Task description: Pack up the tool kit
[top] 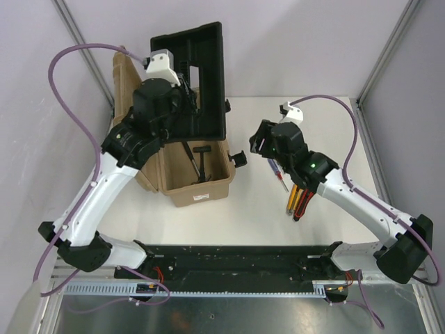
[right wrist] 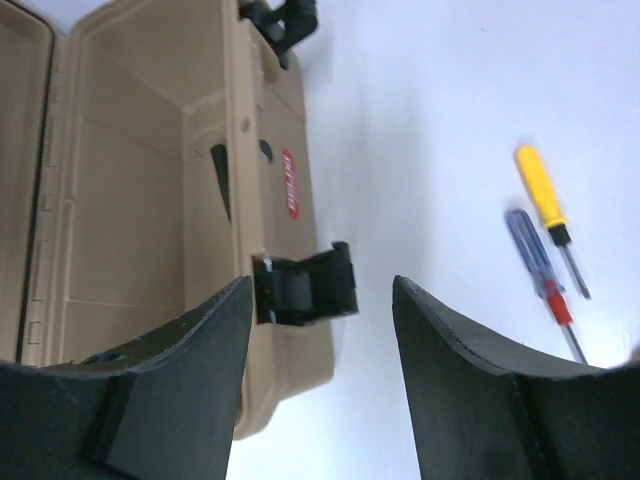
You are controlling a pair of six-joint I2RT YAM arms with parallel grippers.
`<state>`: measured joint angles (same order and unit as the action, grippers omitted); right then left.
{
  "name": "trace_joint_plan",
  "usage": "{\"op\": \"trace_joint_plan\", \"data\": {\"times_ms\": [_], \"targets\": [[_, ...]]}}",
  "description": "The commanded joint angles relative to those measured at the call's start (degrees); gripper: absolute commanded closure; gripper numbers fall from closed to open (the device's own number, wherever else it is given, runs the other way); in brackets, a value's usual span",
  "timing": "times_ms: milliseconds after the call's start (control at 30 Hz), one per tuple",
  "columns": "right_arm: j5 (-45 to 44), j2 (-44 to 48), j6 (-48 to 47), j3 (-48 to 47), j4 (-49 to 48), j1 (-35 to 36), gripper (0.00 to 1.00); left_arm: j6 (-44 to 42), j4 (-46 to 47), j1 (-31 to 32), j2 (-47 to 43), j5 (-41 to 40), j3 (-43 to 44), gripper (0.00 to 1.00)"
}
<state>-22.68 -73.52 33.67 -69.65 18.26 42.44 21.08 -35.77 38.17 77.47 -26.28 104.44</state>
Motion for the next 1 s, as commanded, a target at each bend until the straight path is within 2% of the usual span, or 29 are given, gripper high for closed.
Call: {"op": "trace_joint_plan", "data": {"times_ms": [0, 133, 333, 700, 967], "targets": [[-2.9, 3.7, 2.8, 1.8, 3.4, -0.7, 0.38, 5.2, 4.9, 0.1, -0.4, -8.8, -2.5, 1.0], [-2.5, 4.9, 3.6, 3.1, 4.8, -1.8, 0.38, 6.6, 4.9, 0.0, 0.7, -14.4, -6.7, 1.0], [-1.0, 5.7, 4.3, 4.5, 6.2, -3.6, 0.39, 9.7, 4.4, -0.2, 3.9, -16.8, -10.7, 1.0], [1.2, 7.4, 5.3, 7.2, 7.6, -6.9, 0.39, 13.1, 2.4, -4.3, 6.2, -15.5, -17.9, 1.0], [2.7, 7.1, 6.0, 8.8, 7.5, -8.0, 0.4, 15.2, 1.8, -6.0, 8.4, -11.1, -21.1, 1.0]]}}
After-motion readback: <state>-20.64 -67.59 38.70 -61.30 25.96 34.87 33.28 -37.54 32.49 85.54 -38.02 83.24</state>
